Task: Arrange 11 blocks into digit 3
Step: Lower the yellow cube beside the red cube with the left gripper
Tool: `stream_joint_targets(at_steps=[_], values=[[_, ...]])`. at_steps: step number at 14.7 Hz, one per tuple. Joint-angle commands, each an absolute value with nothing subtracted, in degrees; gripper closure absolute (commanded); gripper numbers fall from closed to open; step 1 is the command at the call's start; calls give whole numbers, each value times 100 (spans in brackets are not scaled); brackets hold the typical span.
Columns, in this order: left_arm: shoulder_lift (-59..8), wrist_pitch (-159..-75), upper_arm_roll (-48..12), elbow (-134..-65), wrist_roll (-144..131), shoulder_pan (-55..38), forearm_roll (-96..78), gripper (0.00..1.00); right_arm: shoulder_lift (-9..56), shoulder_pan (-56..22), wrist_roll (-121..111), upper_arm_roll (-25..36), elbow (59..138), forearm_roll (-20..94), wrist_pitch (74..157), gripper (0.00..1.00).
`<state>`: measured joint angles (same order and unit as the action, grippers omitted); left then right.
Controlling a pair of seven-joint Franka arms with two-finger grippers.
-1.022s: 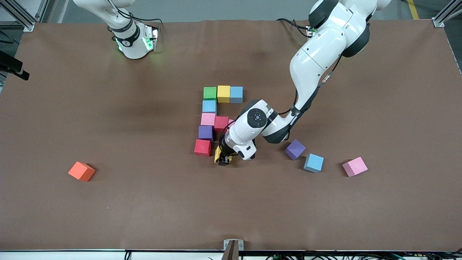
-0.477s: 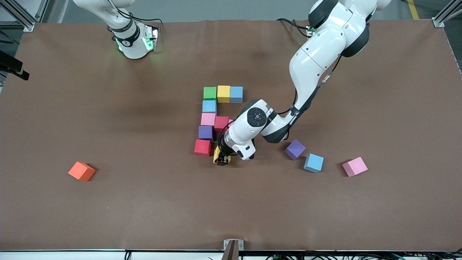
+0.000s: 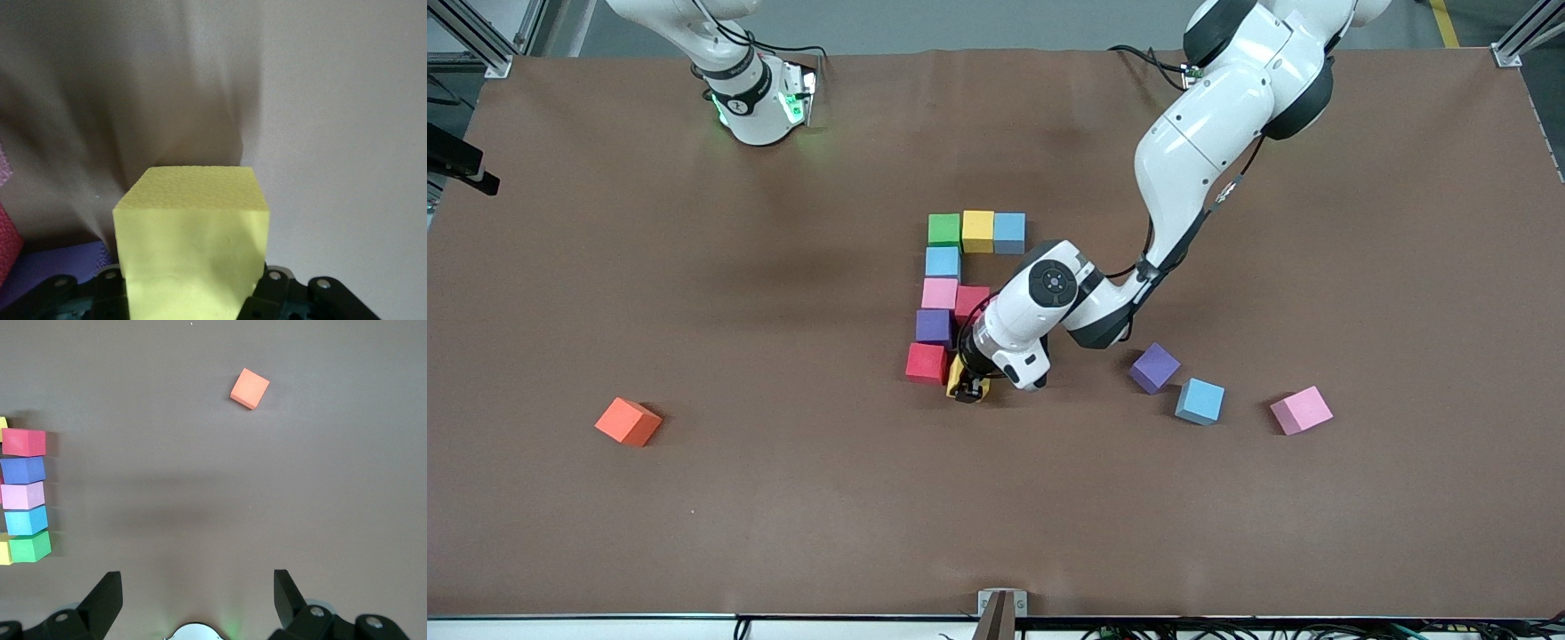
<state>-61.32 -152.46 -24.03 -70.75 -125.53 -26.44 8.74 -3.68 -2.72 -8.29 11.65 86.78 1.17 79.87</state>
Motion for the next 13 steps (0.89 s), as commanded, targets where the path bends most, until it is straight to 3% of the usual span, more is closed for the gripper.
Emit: stream_joint_targets(at_steps=[1,2,6,11,13], values=[[-6091,-15293,-2329,-7084,-12472,-2698,765,87,-334,-185,-809,1099,8552,53,7884,0],[-6091,-15293,-2329,-7084,-12472,-2698,765,83,-343,-185,-817,1107,8552,53,7884,0],[-6091,-15293,-2329,-7093,-12472,-2707,765,47,-343,-185,-817,1107,8552,61,7875,0],[-6082,-15293,-2329,-7093,-12472,-2742,765,35,-343,-185,-817,1107,8552,53,7840,0],[-6073,-15293,-2320,-7093,-12428,-2742,791,0,-343,-185,-817,1107,8552,53,7849,0]])
